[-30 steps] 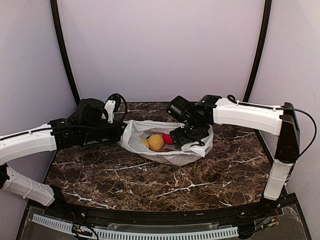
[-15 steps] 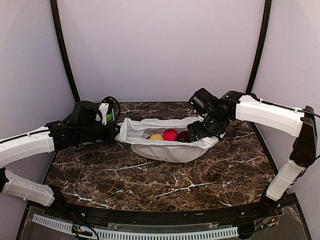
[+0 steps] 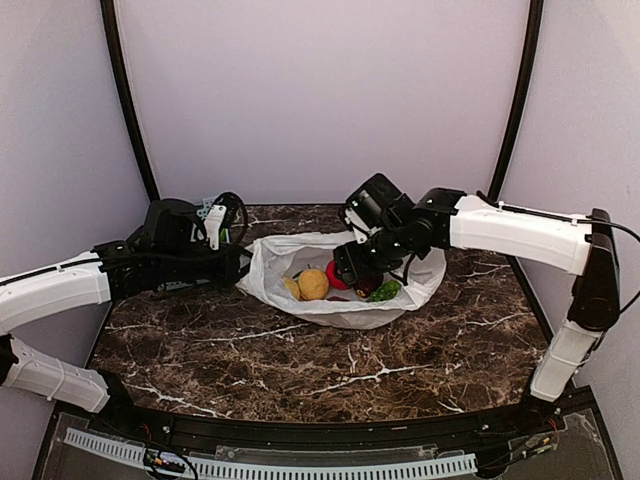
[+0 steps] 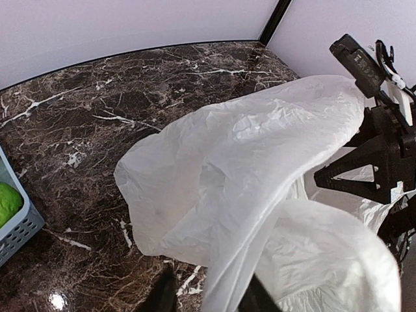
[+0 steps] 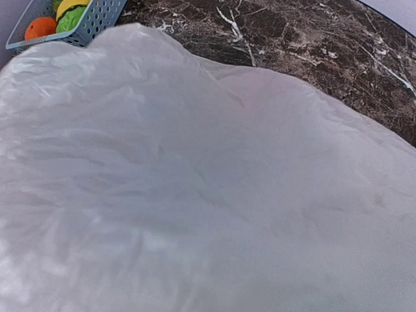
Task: Untie the knot of the plastic bag and take out the fruit
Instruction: Open the bag opening for the takeout bag.
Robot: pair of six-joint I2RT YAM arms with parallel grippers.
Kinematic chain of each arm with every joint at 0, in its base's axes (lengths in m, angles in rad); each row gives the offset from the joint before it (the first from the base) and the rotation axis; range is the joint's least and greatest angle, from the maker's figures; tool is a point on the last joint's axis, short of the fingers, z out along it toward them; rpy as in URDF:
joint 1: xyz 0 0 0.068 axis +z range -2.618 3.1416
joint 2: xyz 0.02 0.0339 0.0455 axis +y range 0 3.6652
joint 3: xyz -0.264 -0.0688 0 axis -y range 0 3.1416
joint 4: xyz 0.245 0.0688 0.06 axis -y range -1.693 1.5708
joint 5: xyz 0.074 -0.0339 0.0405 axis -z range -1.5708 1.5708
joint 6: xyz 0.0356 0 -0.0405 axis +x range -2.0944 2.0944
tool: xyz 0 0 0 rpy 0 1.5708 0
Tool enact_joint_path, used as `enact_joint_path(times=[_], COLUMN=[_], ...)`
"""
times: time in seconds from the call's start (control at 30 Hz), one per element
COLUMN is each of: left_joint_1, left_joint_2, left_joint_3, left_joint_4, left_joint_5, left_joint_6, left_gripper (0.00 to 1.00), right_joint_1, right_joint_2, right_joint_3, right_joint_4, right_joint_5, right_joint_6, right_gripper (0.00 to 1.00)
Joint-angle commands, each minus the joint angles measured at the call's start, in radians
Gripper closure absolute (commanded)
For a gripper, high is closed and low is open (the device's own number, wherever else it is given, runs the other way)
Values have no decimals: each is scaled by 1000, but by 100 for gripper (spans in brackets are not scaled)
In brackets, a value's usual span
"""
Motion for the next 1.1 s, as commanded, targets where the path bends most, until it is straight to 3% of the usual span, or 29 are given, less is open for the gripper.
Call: enact_joint_path(times=[0.0,0.03,0.1,0.2,0.37,0.47,0.6,0.9,0.97,1.03,1.07], left_joint_1=[7,7,7,6,2,-42,-91,-112,-114,-118,-118], left_joint_2=[3,4,16,65,192,304,407,506,518,530,535], left_joint_3=[74,113,177,265,400,473,583,659,665,671,676], left_joint_4=[-57,-69,-107,-154,-177,-224,-289,-351,-354,-353,-351], left_joint_5=[30,25,30,58,241,278,228,108,74,37,10], left_joint_6=[76,107,155,208,284,356,451,543,551,556,553], left_gripper=[37,22,13,10,5,4,4,1,4,13,23], right_joint_1=[6,7,6,6,7,6,6,4,4,4,4], right_joint_2=[6,-3,-21,-39,-47,-49,-54,-73,-73,-70,-72], right_joint_3=[-47,-67,-99,-130,-149,-146,-145,-165,-170,-177,-184], right_joint_4=[52,66,92,118,135,135,137,141,142,142,142], right_joint_5=[-41,-48,-61,-70,-69,-62,-54,-42,-42,-47,-49], right_joint_6=[35,45,57,70,80,81,80,83,84,89,93], right_gripper=[26,26,26,25,24,23,18,10,10,10,10])
